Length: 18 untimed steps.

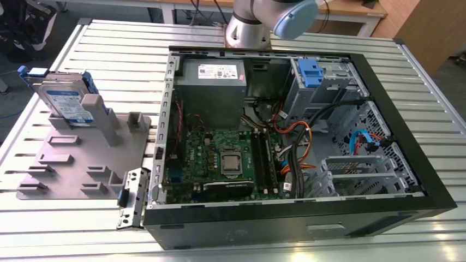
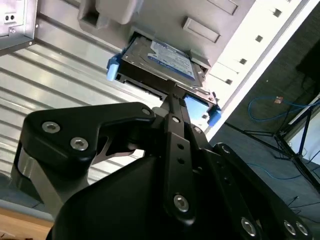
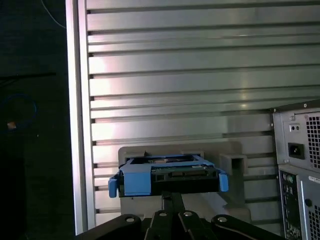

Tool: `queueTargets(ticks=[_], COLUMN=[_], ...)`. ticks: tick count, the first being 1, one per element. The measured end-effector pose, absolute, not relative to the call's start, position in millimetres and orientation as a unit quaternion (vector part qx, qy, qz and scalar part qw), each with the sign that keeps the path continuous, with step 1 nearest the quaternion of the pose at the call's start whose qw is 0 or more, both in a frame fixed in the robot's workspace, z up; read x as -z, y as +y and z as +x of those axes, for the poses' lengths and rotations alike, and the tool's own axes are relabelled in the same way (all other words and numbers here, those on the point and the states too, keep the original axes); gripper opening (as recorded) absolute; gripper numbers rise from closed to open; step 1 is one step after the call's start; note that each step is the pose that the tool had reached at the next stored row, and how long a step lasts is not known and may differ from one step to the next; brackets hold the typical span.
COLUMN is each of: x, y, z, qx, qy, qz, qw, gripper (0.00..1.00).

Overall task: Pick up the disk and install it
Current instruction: 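Reach for the disk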

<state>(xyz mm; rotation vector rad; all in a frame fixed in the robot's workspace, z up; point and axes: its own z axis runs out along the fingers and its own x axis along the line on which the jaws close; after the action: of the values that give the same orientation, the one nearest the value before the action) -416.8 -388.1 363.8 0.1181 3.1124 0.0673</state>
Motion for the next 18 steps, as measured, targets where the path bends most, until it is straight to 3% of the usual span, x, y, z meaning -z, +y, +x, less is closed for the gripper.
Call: queueTargets(ticks=[15,18], x=[-362.7,-362.6], y=[-387.6,-387.6], z=[-415.6,-415.4], qx=[-0.022,-0.021], qy=[0.999,0.999], qz=[0.038,0.038], qw=[0.013,0.007], gripper=[0.11,0.11])
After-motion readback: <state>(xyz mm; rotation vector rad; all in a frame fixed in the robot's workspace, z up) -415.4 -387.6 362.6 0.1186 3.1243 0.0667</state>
